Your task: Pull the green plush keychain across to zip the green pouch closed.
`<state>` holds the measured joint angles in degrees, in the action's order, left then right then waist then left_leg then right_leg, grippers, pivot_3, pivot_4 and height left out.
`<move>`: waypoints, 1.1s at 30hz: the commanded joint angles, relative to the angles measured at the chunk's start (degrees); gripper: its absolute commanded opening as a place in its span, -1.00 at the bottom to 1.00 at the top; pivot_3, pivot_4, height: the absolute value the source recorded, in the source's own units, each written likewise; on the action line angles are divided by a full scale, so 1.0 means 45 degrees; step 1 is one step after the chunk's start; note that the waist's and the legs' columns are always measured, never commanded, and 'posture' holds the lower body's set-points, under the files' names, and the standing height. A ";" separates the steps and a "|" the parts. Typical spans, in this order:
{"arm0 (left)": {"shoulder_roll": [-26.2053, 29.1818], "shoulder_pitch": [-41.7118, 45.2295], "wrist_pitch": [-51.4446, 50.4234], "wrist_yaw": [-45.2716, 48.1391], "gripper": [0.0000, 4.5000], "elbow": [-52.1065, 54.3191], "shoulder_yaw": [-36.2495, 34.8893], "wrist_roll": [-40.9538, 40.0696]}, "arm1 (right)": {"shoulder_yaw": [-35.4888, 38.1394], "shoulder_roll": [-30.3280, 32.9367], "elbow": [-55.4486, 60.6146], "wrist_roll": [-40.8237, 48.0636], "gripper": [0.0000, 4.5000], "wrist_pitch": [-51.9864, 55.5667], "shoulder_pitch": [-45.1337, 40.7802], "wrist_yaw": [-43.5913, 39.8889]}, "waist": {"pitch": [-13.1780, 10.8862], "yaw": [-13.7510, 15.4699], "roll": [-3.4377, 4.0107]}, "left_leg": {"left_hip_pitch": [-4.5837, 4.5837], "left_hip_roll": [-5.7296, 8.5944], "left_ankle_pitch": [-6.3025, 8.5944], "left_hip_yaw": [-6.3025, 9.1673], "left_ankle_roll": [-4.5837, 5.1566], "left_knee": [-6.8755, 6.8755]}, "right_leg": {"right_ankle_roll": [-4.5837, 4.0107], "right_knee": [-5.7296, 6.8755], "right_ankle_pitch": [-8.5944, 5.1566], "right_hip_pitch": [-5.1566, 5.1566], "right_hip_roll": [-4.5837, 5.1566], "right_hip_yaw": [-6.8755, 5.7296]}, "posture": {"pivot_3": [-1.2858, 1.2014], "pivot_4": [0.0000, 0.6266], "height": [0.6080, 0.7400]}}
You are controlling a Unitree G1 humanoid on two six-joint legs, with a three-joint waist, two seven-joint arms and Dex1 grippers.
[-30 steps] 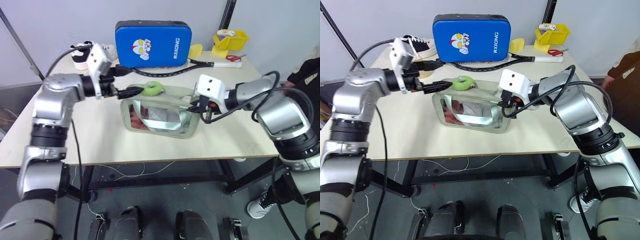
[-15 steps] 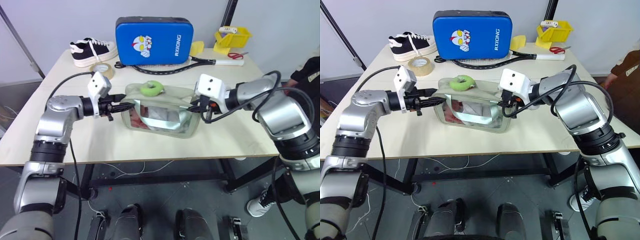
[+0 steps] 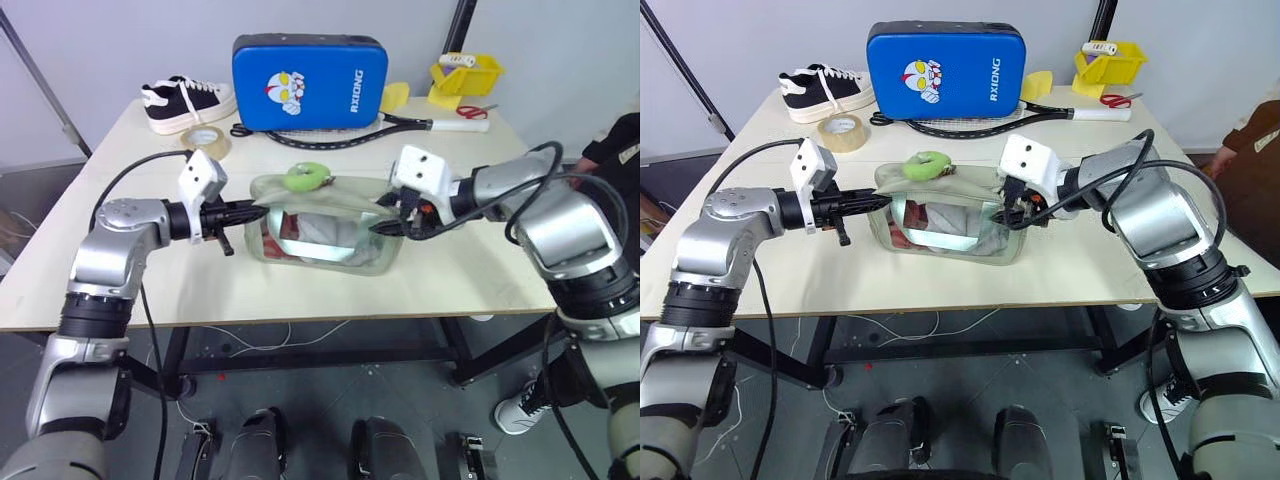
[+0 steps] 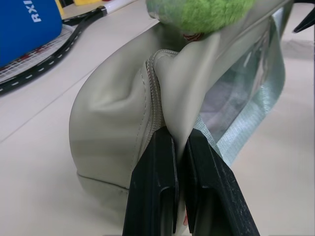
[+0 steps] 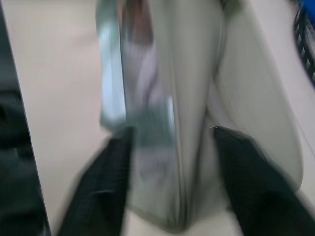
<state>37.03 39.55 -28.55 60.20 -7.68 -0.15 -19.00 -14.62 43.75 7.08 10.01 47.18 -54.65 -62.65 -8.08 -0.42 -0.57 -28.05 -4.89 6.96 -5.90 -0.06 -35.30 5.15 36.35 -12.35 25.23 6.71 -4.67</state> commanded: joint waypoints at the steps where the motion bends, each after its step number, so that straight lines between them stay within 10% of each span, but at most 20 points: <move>1: 0.0009 -0.0008 -0.0335 -0.0137 -1.00 0.0631 -0.0174 -0.0330 | 0.0883 -0.0260 0.0363 0.0469 0.97 0.0095 -0.1106 0.0313 | -0.0003 0.0003 0.0004 | 0.0000 0.0000 0.0001 0.0001 0.0000 0.0000 | 0.0000 -0.0002 0.0000 0.0002 0.0000 0.0000 | 0.03 -0.52 0.74; 13: 0.0005 -0.0009 -0.0543 -0.0218 -1.00 0.0798 -0.0137 -0.0388 | -0.1121 -0.3741 -0.2793 -0.1083 0.97 -0.1075 -0.3174 0.2276 | -0.0005 -0.0021 0.0009 | -0.0021 0.0000 0.0002 -0.0002 -0.0001 0.0015 | -0.0002 -0.0008 0.0000 0.0026 0.0000 -0.0001 | 0.03 -0.52 0.74; 16: 0.0027 -0.0098 -0.0567 -0.0276 -1.00 0.0882 -0.0186 -0.0430 | -0.1350 -0.4066 -0.3576 -0.1389 0.59 -0.0871 -0.3484 0.2439 | -0.0006 -0.0017 0.0010 | -0.0029 0.0001 0.0002 -0.0002 -0.0001 0.0015 | -0.0001 -0.0008 0.0000 0.0029 0.0000 -0.0001 | 0.03 -0.52 0.74; 23: 0.0067 -0.0185 -0.0515 -0.0410 -1.00 0.0889 -0.0195 -0.0433 | -0.0894 -0.4092 -0.3514 -0.0995 -0.98 -0.0148 -0.3576 0.2298 | -0.0008 -0.0033 0.0013 | -0.0033 0.0000 0.0002 -0.0001 -0.0001 0.0019 | -0.0001 -0.0010 0.0000 0.0034 0.0000 -0.0001 | 0.03 -0.52 0.74; 33: -0.0049 -0.0150 -0.0715 -0.0801 -1.00 0.0857 -0.0469 -0.0659 | 0.0768 -0.1520 -0.2562 -0.1140 -0.98 0.2010 -0.2717 0.3175 | -0.0010 0.0068 0.0016 | -0.0049 0.0001 0.0005 0.0000 0.0000 0.0026 | -0.0003 -0.0043 0.0000 0.0042 0.0006 -0.0002 | 0.03 -0.52 0.74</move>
<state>36.41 38.62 -31.18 57.28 -5.29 -0.66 -21.15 -14.41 32.26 -5.85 7.83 55.50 -67.92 -50.64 -8.12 -0.12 -0.50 -28.27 -4.88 6.99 -5.90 -0.05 -35.16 5.13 36.10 -12.35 25.47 6.75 -4.68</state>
